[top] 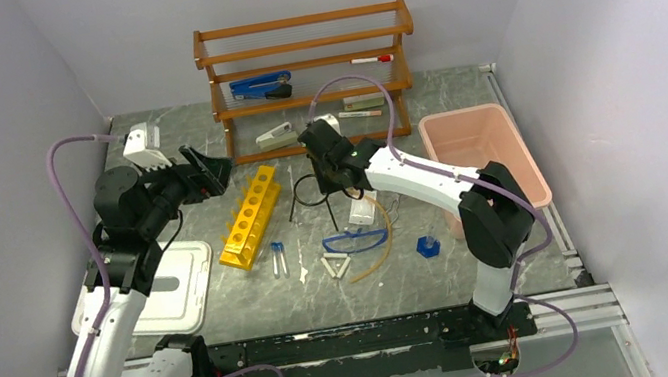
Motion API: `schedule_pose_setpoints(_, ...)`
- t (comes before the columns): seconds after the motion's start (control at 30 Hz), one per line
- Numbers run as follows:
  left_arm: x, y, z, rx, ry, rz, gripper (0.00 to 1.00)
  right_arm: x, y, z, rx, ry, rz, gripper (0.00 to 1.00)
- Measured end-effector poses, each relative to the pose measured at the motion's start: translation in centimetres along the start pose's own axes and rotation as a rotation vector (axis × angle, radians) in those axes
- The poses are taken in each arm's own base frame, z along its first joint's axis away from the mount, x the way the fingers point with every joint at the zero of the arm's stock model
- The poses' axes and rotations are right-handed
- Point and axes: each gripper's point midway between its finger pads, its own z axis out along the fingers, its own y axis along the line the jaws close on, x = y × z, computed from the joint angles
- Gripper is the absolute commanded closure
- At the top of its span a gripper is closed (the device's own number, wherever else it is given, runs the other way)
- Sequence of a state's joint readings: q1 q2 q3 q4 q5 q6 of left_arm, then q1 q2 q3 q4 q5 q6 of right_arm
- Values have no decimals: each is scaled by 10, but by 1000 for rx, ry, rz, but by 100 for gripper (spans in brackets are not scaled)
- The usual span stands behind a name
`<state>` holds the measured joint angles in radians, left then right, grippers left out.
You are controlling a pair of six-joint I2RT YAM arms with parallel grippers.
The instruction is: Organize the chemistry lab equipment
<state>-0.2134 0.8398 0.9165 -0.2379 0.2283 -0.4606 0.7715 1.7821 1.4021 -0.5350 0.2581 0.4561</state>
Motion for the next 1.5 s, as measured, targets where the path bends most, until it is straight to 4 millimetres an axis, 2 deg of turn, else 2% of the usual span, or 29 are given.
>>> schedule_pose_setpoints(0.2,-1,3,0,-15,-6,1,8,-4,6,-2,-43,-10,-54,100)
schedule_pose_setpoints(0.37,-3,7,1,-39,-18,0,9,-18,14,-22,-108,-54,-87,100)
schedule_pose_setpoints(0.5,-6,11,2,-62,-29,0,9,-54,23,-61,-170,-161,-82,100)
schedule_pose_setpoints(0.57,-8,12,3,-72,-34,1,9,-79,25,-87,-200,-237,-67,100)
schedule_pose_setpoints(0.7,-16,12,5,-82,-49,10,9,-120,17,-138,-217,-381,-29,100)
schedule_pose_setpoints(0.77,-21,11,5,-84,-59,17,9,-137,1,-160,-190,-444,-1,100)
schedule_pose_setpoints(0.87,-25,10,5,-80,-71,32,10,-151,-39,-185,-114,-510,46,100)
schedule_pose_setpoints(1.0,-29,8,6,-70,-87,51,10,-165,-117,-219,78,-603,148,100)
schedule_pose_setpoints(1.07,-31,8,6,-68,-92,52,10,-166,-155,-235,197,-640,203,100)
schedule_pose_setpoints(1.13,-31,8,8,-65,-97,53,11,-161,-184,-243,301,-657,246,100)
schedule_pose_setpoints(1.2,-30,8,10,-62,-95,53,11,-152,-206,-243,381,-649,278,100)
schedule_pose_setpoints(1.37,-25,9,15,-57,-73,50,11,-118,-266,-224,554,-570,381,100)
schedule_pose_setpoints(1.5,-23,9,16,-49,-65,49,11,-89,-295,-204,607,-502,466,100)
